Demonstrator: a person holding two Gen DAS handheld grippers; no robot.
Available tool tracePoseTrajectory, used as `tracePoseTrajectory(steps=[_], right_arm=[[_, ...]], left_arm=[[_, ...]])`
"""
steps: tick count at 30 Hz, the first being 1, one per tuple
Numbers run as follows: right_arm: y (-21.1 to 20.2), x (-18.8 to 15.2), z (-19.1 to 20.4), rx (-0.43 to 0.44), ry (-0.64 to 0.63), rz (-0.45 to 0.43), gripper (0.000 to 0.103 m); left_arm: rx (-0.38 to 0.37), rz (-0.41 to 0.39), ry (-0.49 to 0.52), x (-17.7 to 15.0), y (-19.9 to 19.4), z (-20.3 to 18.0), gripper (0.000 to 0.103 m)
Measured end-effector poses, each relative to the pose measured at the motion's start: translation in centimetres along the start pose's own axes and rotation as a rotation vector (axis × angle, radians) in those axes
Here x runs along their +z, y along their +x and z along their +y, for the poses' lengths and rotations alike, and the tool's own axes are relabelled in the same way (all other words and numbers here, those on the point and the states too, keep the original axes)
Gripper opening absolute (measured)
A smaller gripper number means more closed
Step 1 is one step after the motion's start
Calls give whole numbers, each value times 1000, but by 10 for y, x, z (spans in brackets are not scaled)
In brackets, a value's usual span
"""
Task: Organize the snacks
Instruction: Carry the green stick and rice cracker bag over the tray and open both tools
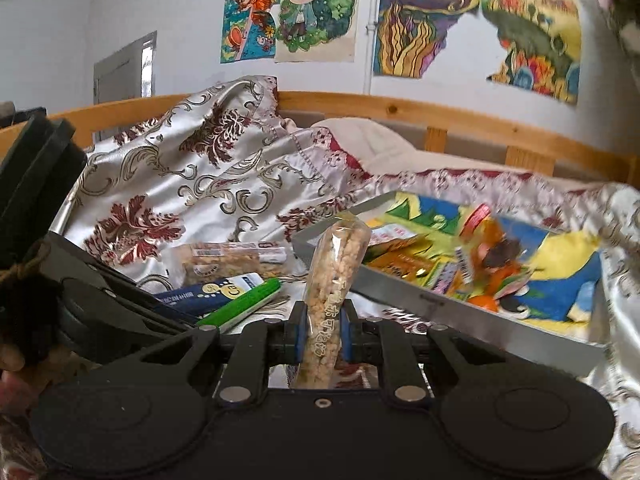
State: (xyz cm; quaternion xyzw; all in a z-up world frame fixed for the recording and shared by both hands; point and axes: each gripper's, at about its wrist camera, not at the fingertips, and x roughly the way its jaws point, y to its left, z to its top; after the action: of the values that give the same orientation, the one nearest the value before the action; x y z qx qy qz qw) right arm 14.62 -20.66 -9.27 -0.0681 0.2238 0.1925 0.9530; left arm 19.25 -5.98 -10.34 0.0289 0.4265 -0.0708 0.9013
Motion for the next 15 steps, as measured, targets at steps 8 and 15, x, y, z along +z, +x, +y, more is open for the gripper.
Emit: tracePoseTrajectory(steps=[8,15], right_arm=[[-23,10,-21,-66,30,-81,18],[-38,20,-54,-142,117,-156,18]], left_arm=[[-41,-23,-27,3,-17,-21,18],[-119,-70,-11,22,-26,-49,18]])
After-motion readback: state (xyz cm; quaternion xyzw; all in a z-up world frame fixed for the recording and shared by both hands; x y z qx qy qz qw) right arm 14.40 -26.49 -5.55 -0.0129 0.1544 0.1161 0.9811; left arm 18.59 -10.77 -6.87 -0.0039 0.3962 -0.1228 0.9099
